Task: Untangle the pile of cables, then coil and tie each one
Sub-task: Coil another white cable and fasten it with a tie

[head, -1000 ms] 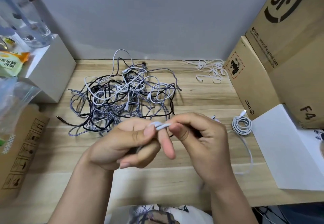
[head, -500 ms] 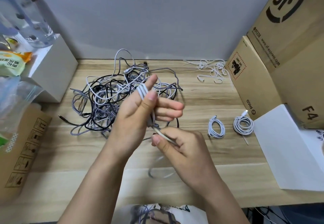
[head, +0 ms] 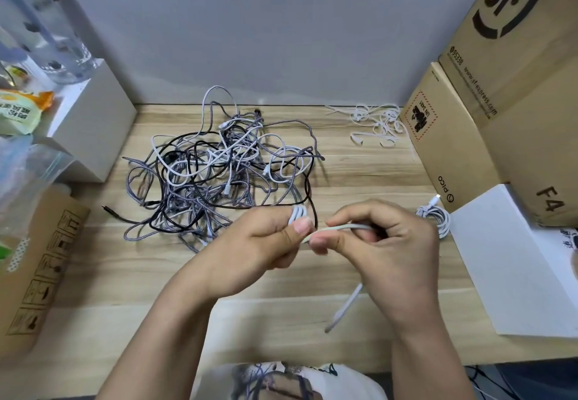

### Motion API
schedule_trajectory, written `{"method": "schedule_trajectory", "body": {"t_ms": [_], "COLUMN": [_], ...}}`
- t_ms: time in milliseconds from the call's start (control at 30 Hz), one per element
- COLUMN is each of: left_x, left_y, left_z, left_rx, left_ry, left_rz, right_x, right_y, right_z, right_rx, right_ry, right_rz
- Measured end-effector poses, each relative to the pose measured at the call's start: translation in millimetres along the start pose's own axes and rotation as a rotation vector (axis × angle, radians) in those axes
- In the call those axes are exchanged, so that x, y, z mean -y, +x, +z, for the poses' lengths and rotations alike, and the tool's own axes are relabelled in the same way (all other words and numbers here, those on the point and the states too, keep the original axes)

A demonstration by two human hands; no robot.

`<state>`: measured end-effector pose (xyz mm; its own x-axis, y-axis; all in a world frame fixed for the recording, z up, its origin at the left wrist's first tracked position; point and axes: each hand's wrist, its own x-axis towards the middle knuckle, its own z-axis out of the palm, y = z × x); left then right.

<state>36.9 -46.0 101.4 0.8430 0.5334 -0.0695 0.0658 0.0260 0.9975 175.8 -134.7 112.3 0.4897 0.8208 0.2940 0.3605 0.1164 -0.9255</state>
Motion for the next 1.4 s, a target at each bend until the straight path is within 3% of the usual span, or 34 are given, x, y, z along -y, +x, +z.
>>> {"method": "schedule_trajectory", "body": {"t_ms": [167, 300, 433, 533, 600, 733, 933, 1033, 1200, 1400], "left_x": [-3.5, -7.7, -26.7, -34.7, -35.6, -21.9, -7.5, -1.4, 1.2, 1.3], "left_y": [-5.7, -5.4, -0.3, 3.2, 6.7, 11.6, 14.3, 10.6, 8.4, 2.2], "left_z": [-6.3, -1.7, 8.3, -3.8, -6.1, 8.3, 8.6, 9.6, 13.6, 9.0], "left_rx": [0.416, 0.580, 0.369, 0.205, 0.027, -0.439, -0.556, -0.492, -0.284, -0.009], "left_ry": [-0.307, -0.606, -0.841, -1.132, -1.199, -0.850, -0.460, -0.280, -0.008, 0.083], "left_rz": [-0.055, 0.054, 0.280, 0.315, 0.319, 0.286, 0.160, 0.026, -0.176, -0.216], "right_x": [-2.6, -7.4, -12.4, -18.5, -22.2, -20.3, -11.5, -8.3, -4.8, -10.6], "right_y": [3.1, 2.9, 3.1, -2.4, -6.8, -9.2, -10.7, -5.2, -3.4, 2.6], "right_z": [-8.1, 0.4, 14.2, 18.9, 22.3, 25.0, 12.0, 5.4, -0.1, -9.3], "right_rx": [0.009, 0.153, 0.346, 0.502, 0.571, 0.658, 0.500, 0.370, 0.295, 0.162], "right_ry": [0.153, 0.379, 0.336, 0.222, 0.148, -0.033, -0.161, -0.204, -0.263, -0.221], "right_rz": [0.046, 0.056, 0.167, 0.220, 0.250, 0.160, 0.069, -0.006, -0.109, -0.126]}}
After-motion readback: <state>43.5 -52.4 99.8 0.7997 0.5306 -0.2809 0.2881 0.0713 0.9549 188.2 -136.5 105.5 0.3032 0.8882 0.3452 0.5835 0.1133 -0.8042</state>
